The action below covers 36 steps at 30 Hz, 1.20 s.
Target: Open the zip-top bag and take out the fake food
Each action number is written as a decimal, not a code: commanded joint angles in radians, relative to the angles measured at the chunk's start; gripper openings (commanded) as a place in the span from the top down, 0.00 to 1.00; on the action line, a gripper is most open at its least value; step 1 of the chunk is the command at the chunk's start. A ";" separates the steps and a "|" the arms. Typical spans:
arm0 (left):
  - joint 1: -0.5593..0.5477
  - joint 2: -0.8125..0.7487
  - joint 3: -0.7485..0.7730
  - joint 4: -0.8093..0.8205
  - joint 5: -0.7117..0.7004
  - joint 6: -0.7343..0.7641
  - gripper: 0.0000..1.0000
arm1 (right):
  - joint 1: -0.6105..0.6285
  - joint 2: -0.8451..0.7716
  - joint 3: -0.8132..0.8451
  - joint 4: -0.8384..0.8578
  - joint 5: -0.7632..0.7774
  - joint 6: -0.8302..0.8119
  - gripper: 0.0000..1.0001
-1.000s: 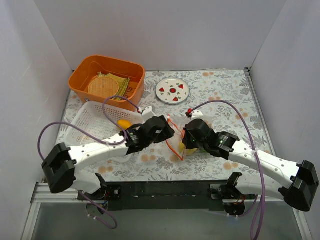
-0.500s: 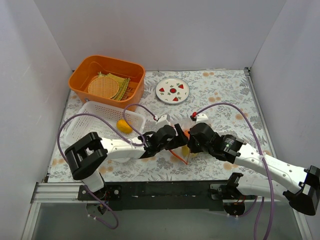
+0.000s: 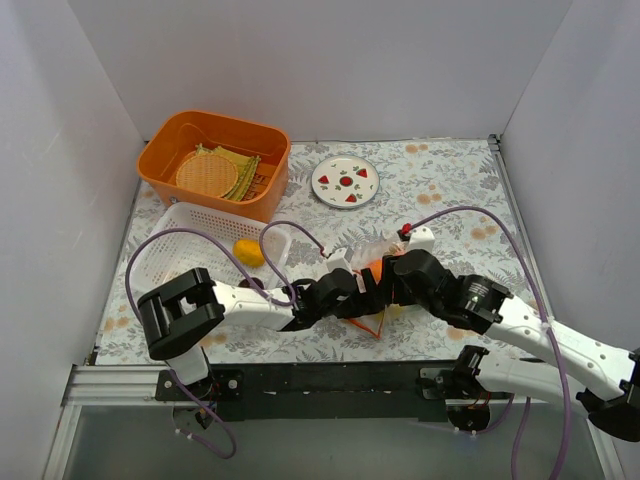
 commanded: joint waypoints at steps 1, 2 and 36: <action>-0.015 -0.001 -0.006 0.074 0.050 0.010 0.25 | 0.003 -0.069 -0.024 0.023 0.062 0.083 0.44; -0.015 0.001 -0.007 0.077 0.051 0.008 0.25 | -0.003 -0.087 -0.044 0.028 0.061 0.093 0.49; -0.038 0.129 0.185 -0.148 -0.126 0.097 0.19 | -0.215 -0.007 -0.287 0.243 -0.183 0.012 0.99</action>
